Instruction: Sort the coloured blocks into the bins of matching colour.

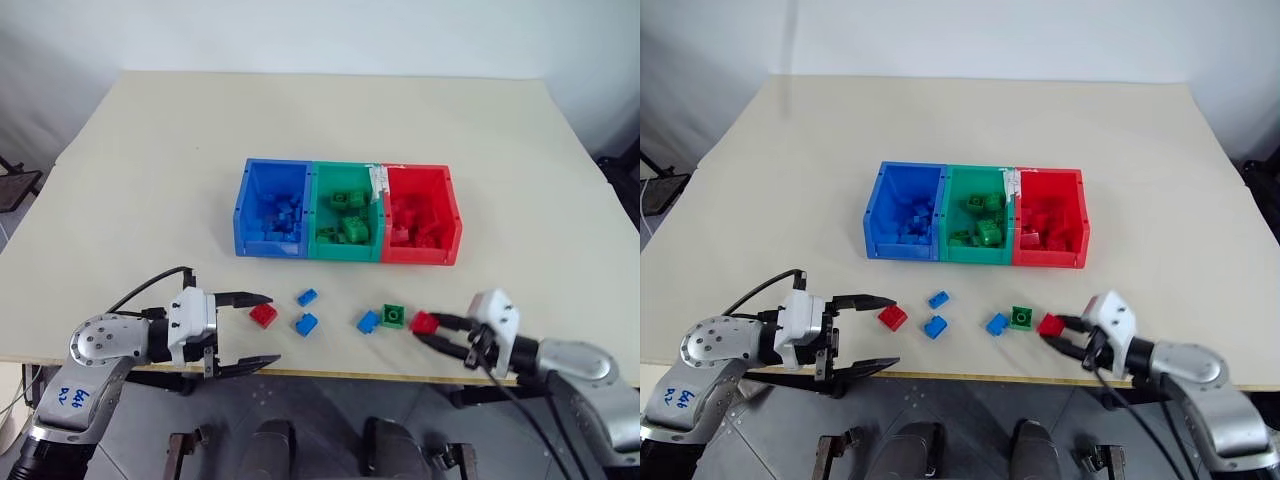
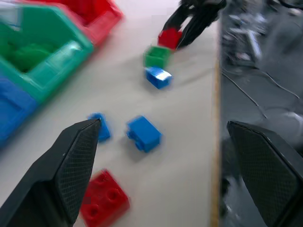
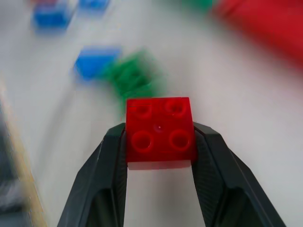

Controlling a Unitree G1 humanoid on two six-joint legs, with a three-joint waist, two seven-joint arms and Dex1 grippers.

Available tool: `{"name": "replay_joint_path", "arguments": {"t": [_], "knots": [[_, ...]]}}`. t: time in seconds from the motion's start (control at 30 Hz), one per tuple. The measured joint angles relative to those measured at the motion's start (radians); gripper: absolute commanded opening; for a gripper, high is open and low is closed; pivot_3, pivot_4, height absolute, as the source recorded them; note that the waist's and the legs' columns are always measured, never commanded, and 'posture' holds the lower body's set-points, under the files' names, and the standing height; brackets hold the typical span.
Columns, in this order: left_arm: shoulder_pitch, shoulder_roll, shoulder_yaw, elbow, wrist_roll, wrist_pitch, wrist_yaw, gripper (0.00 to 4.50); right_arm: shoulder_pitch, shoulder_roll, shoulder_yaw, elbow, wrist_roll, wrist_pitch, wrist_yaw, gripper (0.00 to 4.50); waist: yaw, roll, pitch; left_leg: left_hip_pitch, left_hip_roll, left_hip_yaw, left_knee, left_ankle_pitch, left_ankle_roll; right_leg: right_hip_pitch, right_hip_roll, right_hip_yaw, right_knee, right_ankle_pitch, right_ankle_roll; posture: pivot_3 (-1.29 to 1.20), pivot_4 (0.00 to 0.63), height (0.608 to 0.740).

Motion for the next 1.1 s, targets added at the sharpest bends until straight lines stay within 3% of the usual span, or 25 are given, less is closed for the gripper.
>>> {"name": "replay_joint_path", "arguments": {"t": [0.17, 0.33, 0.5, 0.63, 0.77, 0.87, 1.0, 1.1], "knots": [[0.045, -0.015, 0.096, 0.005, 0.0, -0.008, 0.073, 4.5, -0.306, 0.066, -0.01, 0.138, 0.011, 0.023, -0.087, 1.46, -0.009, 0.0, 0.0, 0.001, 0.005, 0.0, -0.001, -0.001, -0.004, 0.0, 0.006, 0.0, 0.0, 0.0, -0.003, 0.0, 0.15, 0.74], [0.174, -0.019, 0.205, -0.001, -0.004, -0.017, 0.102, 4.5, -0.618, 0.14, 0.076, 0.446, -0.109, 0.023, -0.175, 1.46, -0.021, 0.001, 0.0, 0.001, 0.006, 0.003, -0.002, -0.001, -0.003, -0.003, 0.006, 0.002, 0.0, 0.0, -0.004, 0.0, 0.15, 0.74], [0.199, -0.019, 0.232, -0.003, -0.007, -0.021, 0.108, 4.5, -0.724, 0.189, 0.121, 0.621, -0.174, -0.021, -0.179, 3.12, -0.004, 0.001, 0.0, -0.003, 0.005, 0.003, 0.0, -0.002, -0.002, -0.005, 0.006, 0.001, 0.0, 0.0, -0.004, 0.0, 0.15, 0.74], [0.178, -0.018, 0.22, -0.004, -0.007, -0.02, 0.106, 4.5, -0.718, 0.19, 0.129, 0.634, -0.19, -0.051, -0.15, 4.46, -0.004, 0.001, 0.001, -0.004, 0.006, 0.004, -0.001, -0.002, -0.003, -0.007, 0.006, 0.002, 0.001, 0.0, -0.004, 0.0, 0.15, 0.74], [0.124, 0.004, 0.161, -0.02, -0.021, 0.022, 0.077, 4.5, -0.566, 0.127, 0.068, 0.495, -0.114, -0.072, -0.018, 4.46, 0.01, 0.001, 0.001, -0.004, 0.006, 0.004, -0.001, -0.002, -0.002, -0.007, 0.006, 0.002, 0.0, 0.0, -0.004, 0.0, 0.15, 0.74], [0.083, 0.022, 0.103, -0.019, -0.027, 0.049, 0.044, 4.5, -0.396, 0.017, 0.008, 0.39, -0.048, -0.092, 0.141, 4.46, 0.012, 0.001, 0.001, -0.004, 0.005, 0.005, 0.0, -0.003, -0.002, -0.007, 0.006, 0.002, -0.001, 0.0, -0.003, 0.0, 0.15, 0.74], [-0.021, 0.022, 0.029, 0.008, -0.002, 0.044, 0.019, 4.5, -0.186, -0.162, -0.031, 0.382, -0.083, -0.229, 0.336, 4.46, 0.005, 0.001, 0.001, -0.002, 0.006, 0.008, 0.0, -0.003, -0.002, -0.006, 0.006, 0.003, -0.001, 0.0, -0.003, 0.0, 0.15, 0.74], [-0.084, 0.02, -0.026, 0.033, 0.008, 0.04, -0.003, 4.5, -0.129, -0.233, -0.033, 0.419, -0.11, -0.292, 0.423, 4.46, -0.011, 0.002, 0.001, 0.001, 0.008, 0.012, 0.0, -0.003, -0.002, -0.005, 0.007, 0.004, 0.0, 0.0, -0.003, 0.0, 0.15, 0.74]]}}
